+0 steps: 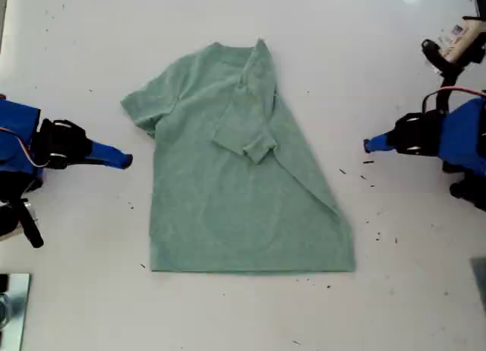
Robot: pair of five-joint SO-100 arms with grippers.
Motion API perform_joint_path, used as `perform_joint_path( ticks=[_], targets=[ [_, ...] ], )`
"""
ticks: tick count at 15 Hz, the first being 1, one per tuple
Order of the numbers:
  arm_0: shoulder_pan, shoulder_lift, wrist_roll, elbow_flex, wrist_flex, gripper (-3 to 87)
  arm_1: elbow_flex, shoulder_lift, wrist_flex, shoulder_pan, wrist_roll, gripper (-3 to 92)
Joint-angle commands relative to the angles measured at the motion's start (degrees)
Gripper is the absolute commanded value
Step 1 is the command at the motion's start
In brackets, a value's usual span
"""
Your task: Fold t shirt
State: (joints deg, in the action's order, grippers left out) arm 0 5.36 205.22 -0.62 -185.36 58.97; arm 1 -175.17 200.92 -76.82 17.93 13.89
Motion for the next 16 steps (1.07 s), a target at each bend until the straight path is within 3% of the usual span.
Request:
perform_joint_path(
  ticks=[1, 10, 12, 14, 16],
  targets=[
    [0.5, -0.4, 0.4, -0.5, 0.0, 1.8, -3.3, -0.1, 1.3, 0.0, -0.1, 2.5],
    [2.7, 0.5, -2.1, 4.0, -0.2, -0.2, -3.3, -0.1, 1.3, 0.0, -0.9, 2.5],
    [3.8, -16.5, -4.7, 16.9, -1.8, -0.2, -3.3, -0.1, 1.3, 0.2, -1.1, 2.5],
    [4.7, -40.1, -5.4, 37.4, 1.8, -0.2, -3.3, -0.1, 1.3, 0.0, -1.4, 2.5],
    [9.6, -55.8, -0.4, 57.4, 14.9, -0.2, -3.3, -0.1, 1.3, -0.4, -1.4, 2.5]
  ],
)
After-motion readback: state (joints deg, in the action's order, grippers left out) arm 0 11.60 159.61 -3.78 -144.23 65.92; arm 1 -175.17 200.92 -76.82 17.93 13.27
